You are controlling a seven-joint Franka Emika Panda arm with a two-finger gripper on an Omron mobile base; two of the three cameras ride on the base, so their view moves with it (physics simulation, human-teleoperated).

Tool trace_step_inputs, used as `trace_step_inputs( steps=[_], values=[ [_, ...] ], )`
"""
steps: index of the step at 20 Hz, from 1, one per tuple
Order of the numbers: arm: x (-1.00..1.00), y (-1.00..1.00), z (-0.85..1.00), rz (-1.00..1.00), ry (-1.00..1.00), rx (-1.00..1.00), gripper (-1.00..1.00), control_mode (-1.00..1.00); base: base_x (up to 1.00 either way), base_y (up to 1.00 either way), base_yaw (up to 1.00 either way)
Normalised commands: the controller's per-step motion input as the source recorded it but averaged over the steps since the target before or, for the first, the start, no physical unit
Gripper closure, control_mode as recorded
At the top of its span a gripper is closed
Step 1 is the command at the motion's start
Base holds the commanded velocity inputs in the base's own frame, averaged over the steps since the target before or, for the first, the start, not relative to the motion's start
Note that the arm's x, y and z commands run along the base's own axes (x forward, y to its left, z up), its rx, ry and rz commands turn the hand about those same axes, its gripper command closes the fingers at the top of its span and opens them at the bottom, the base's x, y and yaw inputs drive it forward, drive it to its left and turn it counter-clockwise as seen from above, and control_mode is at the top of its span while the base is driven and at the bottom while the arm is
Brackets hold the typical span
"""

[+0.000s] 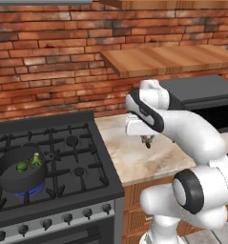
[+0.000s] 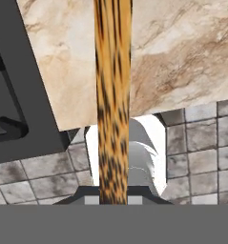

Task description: Put the avocado and broccoli in the pot. Retrieve the spatula and lightly stir the vegetables in the pot.

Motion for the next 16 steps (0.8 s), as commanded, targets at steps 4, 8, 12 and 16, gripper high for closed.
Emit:
trace_step_inputs(
  steps=[4, 8, 12, 16],
  values=[
    [-0.87, 0.0, 0.52, 0.02, -0.03, 0.0, 1.0, -1.0, 0.0, 0.0, 0.0],
    [-0.98, 0.0, 0.38, 0.02, -0.06, 0.0, 1.0, -1.0, 0.0, 0.0, 0.0],
    [-0.81, -0.01, 0.34, 0.02, -0.1, 0.0, 1.0, -1.0, 0.0, 0.0, 0.0],
    [-0.26, -0.07, 0.43, 0.01, -0.01, 0.0, 1.0, -1.0, 0.0, 0.0, 0.0]
  ],
)
